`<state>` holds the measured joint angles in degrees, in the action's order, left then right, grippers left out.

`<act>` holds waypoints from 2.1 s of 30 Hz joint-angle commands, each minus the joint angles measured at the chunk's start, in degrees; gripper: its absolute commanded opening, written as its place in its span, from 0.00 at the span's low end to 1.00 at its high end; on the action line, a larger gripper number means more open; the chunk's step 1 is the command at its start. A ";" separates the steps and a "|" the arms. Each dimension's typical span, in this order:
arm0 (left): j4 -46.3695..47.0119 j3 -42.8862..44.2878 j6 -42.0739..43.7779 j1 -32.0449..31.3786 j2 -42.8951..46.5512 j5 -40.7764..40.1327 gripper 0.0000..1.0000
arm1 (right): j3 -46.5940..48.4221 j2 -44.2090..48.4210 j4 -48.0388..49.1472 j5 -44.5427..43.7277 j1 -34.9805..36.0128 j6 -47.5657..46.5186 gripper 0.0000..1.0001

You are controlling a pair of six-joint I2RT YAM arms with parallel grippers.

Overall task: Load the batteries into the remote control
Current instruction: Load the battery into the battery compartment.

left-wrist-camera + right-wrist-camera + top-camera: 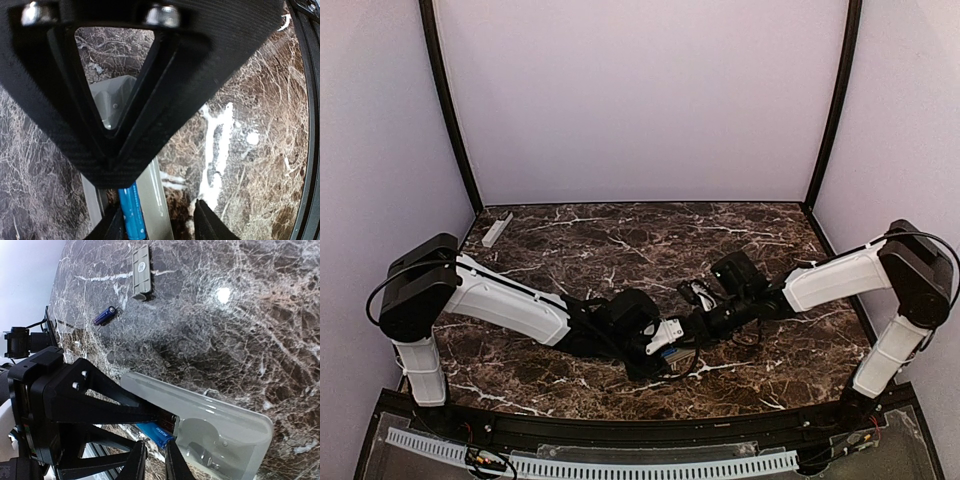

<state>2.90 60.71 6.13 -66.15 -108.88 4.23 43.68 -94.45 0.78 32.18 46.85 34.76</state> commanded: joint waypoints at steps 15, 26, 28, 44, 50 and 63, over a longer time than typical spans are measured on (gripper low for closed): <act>-1.51 -0.75 -0.38 -0.37 2.68 -0.90 0.67 | 0.98 -2.26 -0.41 -1.58 2.10 -0.42 0.15; -1.57 -1.00 -0.01 -0.38 5.23 -2.58 0.82 | 0.73 -1.27 -0.34 -1.68 2.10 -0.64 0.15; -1.73 -1.23 0.30 -0.38 5.41 -2.52 0.85 | 0.50 -0.86 -0.38 -1.86 2.11 -0.65 0.15; 2.19 -5.73 4.36 -1.17 9.59 -0.41 0.85 | -1.49 6.18 -3.46 -3.70 2.10 -1.12 0.18; 0.45 -7.18 8.84 1.30 14.22 -2.84 0.98 | -3.92 11.24 -8.30 -5.80 2.07 -0.99 0.20; -1.53 -7.29 17.47 7.42 9.88 5.76 0.98 | -12.20 9.92 -2.84 -2.03 2.10 0.54 0.20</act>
<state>2.74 54.00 20.64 -59.07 -97.19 6.37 32.42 -83.29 -5.56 28.86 48.40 34.79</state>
